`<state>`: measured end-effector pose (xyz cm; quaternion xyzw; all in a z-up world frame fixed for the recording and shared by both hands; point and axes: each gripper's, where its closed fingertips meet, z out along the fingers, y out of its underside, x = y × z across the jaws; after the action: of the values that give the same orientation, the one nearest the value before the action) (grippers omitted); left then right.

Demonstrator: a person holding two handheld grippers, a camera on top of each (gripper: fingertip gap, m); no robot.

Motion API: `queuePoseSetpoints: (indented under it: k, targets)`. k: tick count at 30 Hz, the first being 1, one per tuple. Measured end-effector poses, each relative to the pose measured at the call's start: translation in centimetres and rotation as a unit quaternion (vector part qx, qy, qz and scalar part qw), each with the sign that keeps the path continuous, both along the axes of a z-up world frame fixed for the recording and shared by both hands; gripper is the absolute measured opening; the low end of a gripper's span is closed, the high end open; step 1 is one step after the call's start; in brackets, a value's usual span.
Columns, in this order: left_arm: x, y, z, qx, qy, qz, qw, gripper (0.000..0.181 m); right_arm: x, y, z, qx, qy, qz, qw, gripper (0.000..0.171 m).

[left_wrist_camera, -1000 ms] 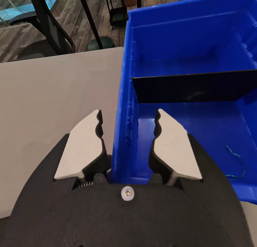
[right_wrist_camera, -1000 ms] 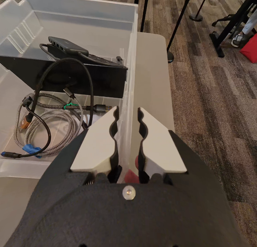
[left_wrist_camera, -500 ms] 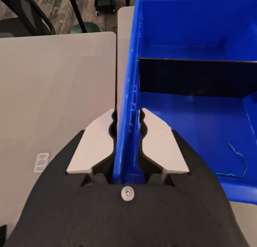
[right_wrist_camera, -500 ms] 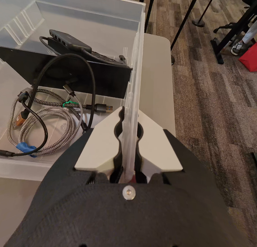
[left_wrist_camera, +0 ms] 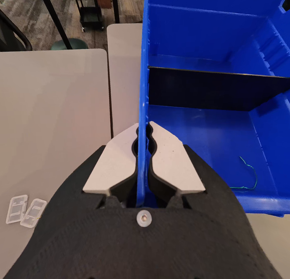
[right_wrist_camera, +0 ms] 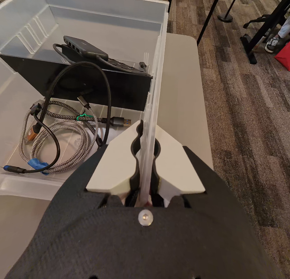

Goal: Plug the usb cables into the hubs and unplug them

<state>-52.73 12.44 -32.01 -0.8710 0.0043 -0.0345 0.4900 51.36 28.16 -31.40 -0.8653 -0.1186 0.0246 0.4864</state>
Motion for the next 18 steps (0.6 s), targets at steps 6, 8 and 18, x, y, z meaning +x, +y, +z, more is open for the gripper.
queuePoseSetpoints:
  k: [6,8,18]
  targets:
    - [0.9,-0.6,2.5,0.078,0.026,-0.007,0.997,0.005,-1.7,-2.7,0.0,-0.004,0.007,-0.014,1.000,0.003]
    - [1.3,-0.9,3.4,0.095,0.040,-0.010,0.995,0.005,-2.6,-3.9,0.0,-0.005,0.004,-0.016,1.000,0.003]
    - [4.1,-3.9,7.4,0.166,0.039,-0.015,0.985,0.004,-10.2,-9.8,-0.1,-0.011,-0.002,0.011,1.000,0.003]
